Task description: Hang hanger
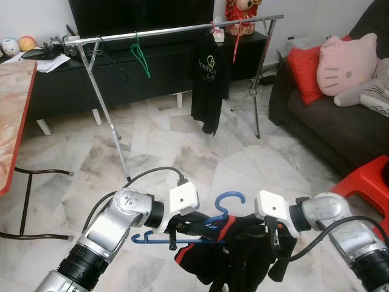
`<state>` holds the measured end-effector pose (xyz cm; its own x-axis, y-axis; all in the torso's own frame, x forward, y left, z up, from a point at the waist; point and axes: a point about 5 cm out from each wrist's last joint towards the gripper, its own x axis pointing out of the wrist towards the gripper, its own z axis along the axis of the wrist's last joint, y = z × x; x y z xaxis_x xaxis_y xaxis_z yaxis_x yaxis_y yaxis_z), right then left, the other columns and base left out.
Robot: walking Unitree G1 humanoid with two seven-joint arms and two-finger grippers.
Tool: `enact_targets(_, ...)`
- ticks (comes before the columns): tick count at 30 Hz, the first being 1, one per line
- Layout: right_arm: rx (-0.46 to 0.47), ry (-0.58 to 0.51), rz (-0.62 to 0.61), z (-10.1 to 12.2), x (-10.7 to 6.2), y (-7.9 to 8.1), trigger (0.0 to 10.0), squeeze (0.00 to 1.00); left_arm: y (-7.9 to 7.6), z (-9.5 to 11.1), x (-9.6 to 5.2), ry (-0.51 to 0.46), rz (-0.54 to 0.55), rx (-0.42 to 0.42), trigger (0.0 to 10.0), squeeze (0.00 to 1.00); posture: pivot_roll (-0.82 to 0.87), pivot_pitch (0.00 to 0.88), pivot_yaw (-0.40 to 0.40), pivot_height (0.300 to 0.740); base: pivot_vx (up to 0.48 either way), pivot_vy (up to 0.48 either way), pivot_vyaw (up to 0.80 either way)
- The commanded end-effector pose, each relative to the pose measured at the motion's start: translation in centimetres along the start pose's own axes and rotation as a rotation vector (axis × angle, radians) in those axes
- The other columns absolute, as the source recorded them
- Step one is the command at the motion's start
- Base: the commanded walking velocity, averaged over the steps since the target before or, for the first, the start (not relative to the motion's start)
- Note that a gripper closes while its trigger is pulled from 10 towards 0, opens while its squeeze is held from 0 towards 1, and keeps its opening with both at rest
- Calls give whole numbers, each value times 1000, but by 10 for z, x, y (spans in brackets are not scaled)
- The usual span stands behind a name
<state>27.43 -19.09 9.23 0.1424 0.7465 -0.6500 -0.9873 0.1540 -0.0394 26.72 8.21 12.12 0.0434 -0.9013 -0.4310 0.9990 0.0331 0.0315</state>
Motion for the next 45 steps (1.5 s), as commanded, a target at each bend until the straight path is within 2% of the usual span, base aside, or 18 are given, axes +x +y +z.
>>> enact_targets(1, 7, 24, -10, -5, -1, 1, 0, 0, 0, 5, 1, -7, -36, 21, 10000, 1000, -96, 0, -49, 740, 0, 0, 0)
enact_targets(10, 68, 93, 0, -29, 4, 9, 0, 0, 4, 3, -10, 0, -9, 9, 10000, 1000, -96, 0, -52, 740, 0, 0, 0)
enact_targets(13, 84, 137, -4, -40, 4, 13, 0, 0, 10, 1, -21, -7, 51, -7, 10000, 1000, -96, 0, -53, 740, 0, 0, 0)
enact_targets(18, 99, 180, -54, -50, -1, 8, 0, 0, 27, -1, -46, -65, 245, -68, 10000, 1000, -94, 0, -55, 740, 0, 0, 0)
enact_targets(23, 98, 199, -68, -53, -3, 7, 0, 0, 32, -6, -60, -122, 383, -108, 10000, 1000, -97, 0, -55, 740, 0, 0, 0)
enact_targets(25, 91, 201, -90, -53, -4, 4, 0, 0, 35, -12, -66, -131, 458, -144, 10000, 1000, -97, 0, -55, 740, 0, 0, 0)
enact_targets(26, 92, 203, -108, -54, -7, 2, 0, 0, 37, -16, -70, -139, 532, -151, 10000, 1000, -95, 1, -57, 740, 0, 0, 0)
enact_targets(27, 92, 203, -108, -54, -7, 2, 0, 0, 37, -16, -70, -139, 532, -151, 10000, 1000, -95, 1, -57, 740, 0, 0, 0)
enact_targets(29, 80, 214, -157, -54, -13, -5, 0, 0, 42, -28, -78, -139, 671, -172, 10000, 1000, -95, 1, -57, 740, 0, 0, 0)
enact_targets(30, 80, 214, -157, -54, -13, -5, 0, 0, 42, -28, -78, -139, 671, -172, 10000, 1000, -95, 1, -57, 740, 0, 0, 0)
enact_targets(31, 74, 221, -187, -53, -17, -9, 0, 0, 47, -37, -82, -138, 782, -211, 10000, 1000, -95, 1, -57, 740, 0, 0, 0)
enact_targets(33, 67, 224, -209, -52, -21, -13, 0, 0, 49, -43, -84, -131, 847, -227, 10000, 1000, -95, 1, -57, 740, 0, 0, 0)
enact_targets(34, 61, 224, -238, -51, -24, -17, 0, 0, 51, -51, -87, -116, 922, -246, 10000, 0, -95, 1, -57, 740, 0, 0, 0)
enact_targets(35, 55, 215, -263, -48, -28, -21, 0, 0, 50, -59, -89, -118, 981, -288, 10000, 0, -98, 1, -56, 740, 0, 0, 0)
enact_targets(40, 22, 200, -292, -40, -34, -28, 0, 0, 43, -72, -84, -107, 994, -333, 10000, 0, -102, 0, -54, 740, 0, 0, 0)
enact_targets(45, -18, 157, -354, -23, -38, -42, 0, 0, 41, -91, -84, -112, 1099, -407, 10000, 0, -103, 0, -54, 740, 0, 0, 0)
